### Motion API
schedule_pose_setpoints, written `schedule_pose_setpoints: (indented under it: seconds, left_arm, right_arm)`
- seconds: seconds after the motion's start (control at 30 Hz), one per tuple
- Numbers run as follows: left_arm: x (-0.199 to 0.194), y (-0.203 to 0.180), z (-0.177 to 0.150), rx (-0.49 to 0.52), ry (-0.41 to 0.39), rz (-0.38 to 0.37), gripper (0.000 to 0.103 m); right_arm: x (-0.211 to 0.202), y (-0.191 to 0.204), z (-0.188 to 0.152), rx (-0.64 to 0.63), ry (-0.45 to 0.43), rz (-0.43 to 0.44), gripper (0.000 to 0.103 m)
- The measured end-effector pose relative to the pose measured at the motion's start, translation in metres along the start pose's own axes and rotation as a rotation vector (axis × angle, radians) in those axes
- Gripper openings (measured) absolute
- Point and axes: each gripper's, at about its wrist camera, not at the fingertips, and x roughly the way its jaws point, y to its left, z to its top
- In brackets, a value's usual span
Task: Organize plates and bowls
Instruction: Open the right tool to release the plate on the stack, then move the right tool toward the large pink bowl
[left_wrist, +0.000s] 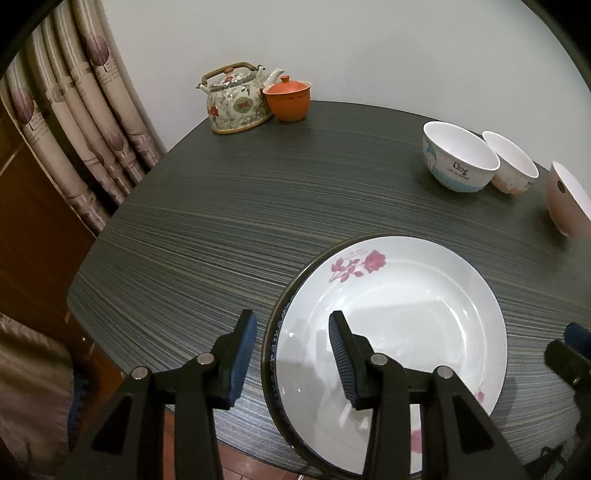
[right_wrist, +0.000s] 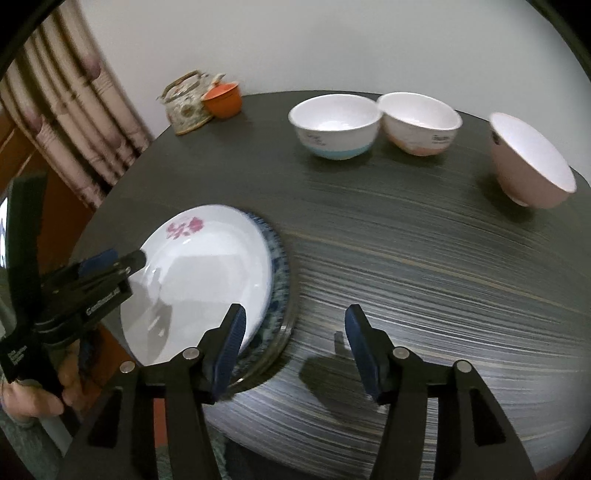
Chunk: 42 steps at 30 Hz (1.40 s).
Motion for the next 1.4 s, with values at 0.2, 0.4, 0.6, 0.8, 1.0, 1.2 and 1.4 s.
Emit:
schedule_pose_setpoints:
  seconds: [0.2, 0.4, 0.6, 0.8, 1.0, 1.2, 1.4]
  left_arm:
    - [0.001, -0.001, 0.0, 0.01, -0.014, 0.021, 0.047]
    - [0.006, 0.004, 0.001, -0.004, 0.001, 0.057, 0.047]
    - [-0.002, 0.0, 0.005, 0.003, -0.001, 0.07, 0.047]
    - [-0.02, -0.021, 0.014, 0.036, -0.007, 0.045, 0.047]
    - [-0.038, -0.052, 0.026, 0.079, -0.033, 0.023, 0.048]
    - [-0.048, -0.097, 0.036, 0.148, -0.05, -0.019, 0.048]
    - [-0.053, -0.146, 0.045, 0.229, -0.07, -0.075, 0.048]
  right_arm:
    - [-0.007, -0.023, -0.002, 0.061, -0.018, 0.0, 0.054]
    - [-0.015, -0.047, -0.007, 0.121, -0.036, 0.013, 0.054]
    - [-0.03, -0.08, -0.007, 0.168, -0.06, -0.007, 0.054]
    - [-0.043, -0.121, -0.014, 0.242, -0.077, -0.038, 0.055]
    - [-0.058, -0.16, -0.028, 0.339, -0.086, -0.027, 0.055]
    - [-0.072, -0.183, -0.03, 0.387, -0.11, -0.043, 0.055]
    - [-0.084, -0.202, -0.024, 0.402, -0.138, -0.066, 0.056]
